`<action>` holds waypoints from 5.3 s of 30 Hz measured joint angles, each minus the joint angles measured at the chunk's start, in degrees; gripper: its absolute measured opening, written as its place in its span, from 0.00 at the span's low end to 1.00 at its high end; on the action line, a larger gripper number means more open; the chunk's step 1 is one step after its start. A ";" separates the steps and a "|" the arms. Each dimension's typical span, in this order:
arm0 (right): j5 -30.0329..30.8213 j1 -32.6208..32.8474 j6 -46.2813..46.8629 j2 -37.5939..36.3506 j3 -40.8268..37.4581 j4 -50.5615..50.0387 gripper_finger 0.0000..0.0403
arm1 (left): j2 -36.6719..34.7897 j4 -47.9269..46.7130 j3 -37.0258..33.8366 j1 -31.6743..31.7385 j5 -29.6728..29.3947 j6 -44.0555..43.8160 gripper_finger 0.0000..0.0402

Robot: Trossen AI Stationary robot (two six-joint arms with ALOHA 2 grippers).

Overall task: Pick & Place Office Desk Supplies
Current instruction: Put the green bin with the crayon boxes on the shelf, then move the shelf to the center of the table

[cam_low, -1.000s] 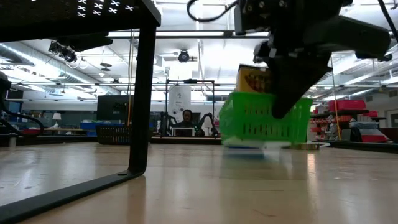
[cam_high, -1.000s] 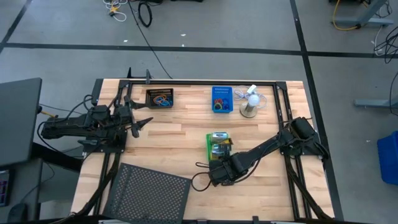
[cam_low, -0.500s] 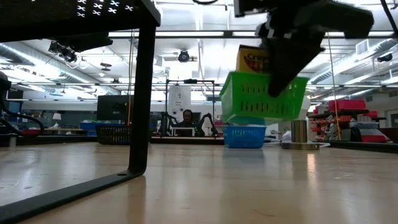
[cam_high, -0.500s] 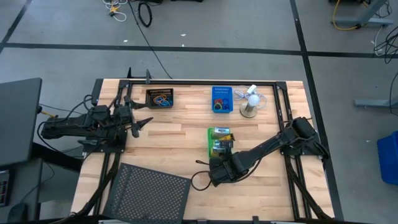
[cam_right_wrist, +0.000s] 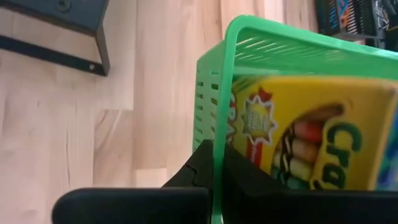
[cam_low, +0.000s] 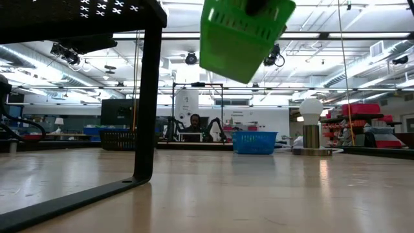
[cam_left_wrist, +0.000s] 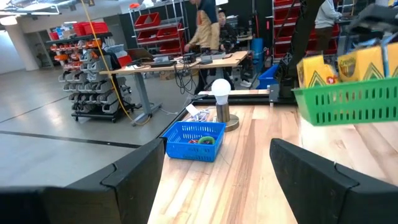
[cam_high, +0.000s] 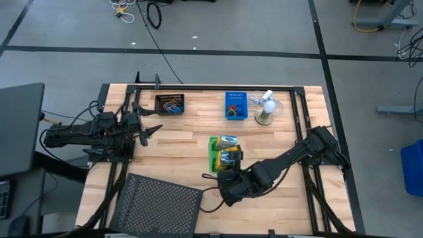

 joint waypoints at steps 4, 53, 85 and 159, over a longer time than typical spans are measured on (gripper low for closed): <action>0.11 -0.02 -0.79 1.57 3.46 -2.42 0.01 | 0.00 0.00 0.00 0.00 0.41 -0.17 0.75; -13.38 1.66 -20.98 5.41 9.51 26.50 0.01 | 4.63 4.59 0.07 -9.38 22.43 -3.80 0.75; -1.85 -0.80 -9.69 6.77 2.21 -4.07 0.01 | 4.63 4.79 0.04 -9.35 20.29 -3.02 0.75; -31.16 -10.83 -17.61 -14.33 -41.83 62.79 0.47 | 4.61 5.57 0.02 -9.35 17.97 -2.89 0.75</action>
